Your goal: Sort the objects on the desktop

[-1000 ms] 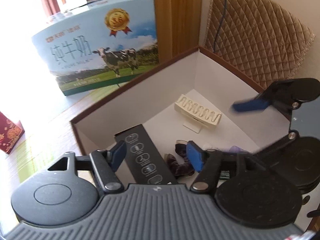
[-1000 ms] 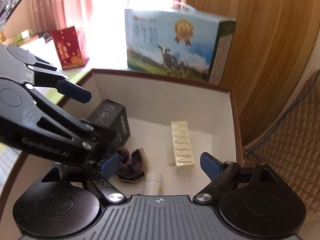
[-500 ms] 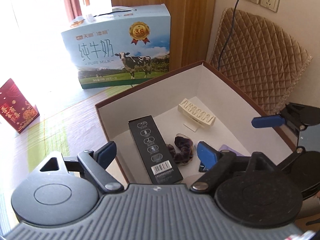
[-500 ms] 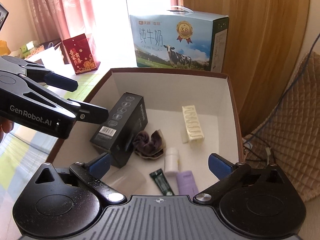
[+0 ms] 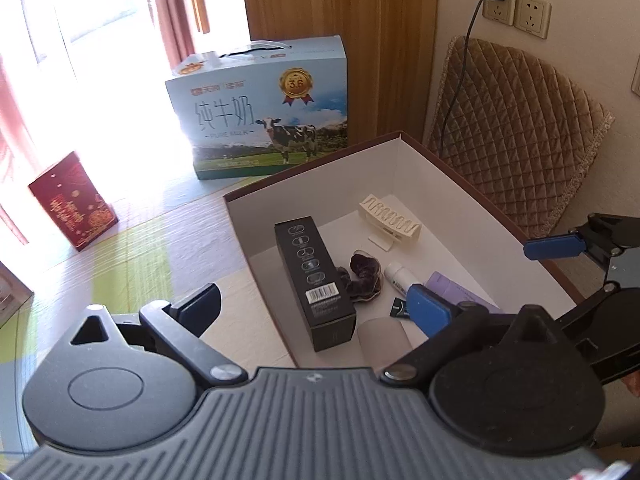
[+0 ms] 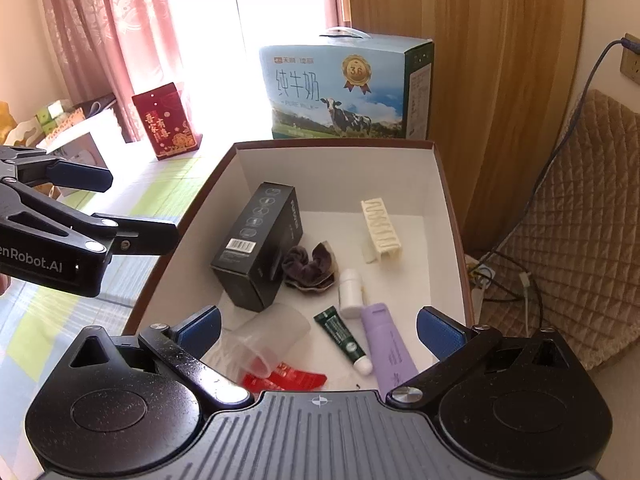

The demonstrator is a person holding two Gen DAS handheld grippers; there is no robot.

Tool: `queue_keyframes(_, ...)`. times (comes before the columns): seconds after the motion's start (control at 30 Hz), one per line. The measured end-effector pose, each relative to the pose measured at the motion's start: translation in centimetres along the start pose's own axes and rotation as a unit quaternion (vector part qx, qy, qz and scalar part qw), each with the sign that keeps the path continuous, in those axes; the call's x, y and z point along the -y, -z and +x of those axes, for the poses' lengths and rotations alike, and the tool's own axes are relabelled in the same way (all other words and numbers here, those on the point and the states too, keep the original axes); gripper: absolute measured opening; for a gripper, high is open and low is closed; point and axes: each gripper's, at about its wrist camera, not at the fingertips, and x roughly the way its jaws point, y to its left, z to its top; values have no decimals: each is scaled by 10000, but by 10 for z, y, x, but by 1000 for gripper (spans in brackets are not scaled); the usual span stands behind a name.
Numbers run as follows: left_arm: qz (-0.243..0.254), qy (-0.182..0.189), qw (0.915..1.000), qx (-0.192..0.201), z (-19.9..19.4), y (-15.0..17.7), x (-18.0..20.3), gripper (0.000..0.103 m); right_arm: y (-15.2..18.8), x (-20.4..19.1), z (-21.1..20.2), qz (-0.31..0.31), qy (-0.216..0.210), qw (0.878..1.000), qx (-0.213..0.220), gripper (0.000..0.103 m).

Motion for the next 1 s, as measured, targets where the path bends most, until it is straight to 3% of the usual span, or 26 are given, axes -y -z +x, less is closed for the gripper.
queue_keyframes(0.57,-343,-112,9993,121,-54,34,9,102,26,-14,-41,288,115,9994,176,101)
queue_keyframes(1.0,-334,-74,9985,416,-112,75,3,102,58,-53,-89,698,283,9960,477,101)
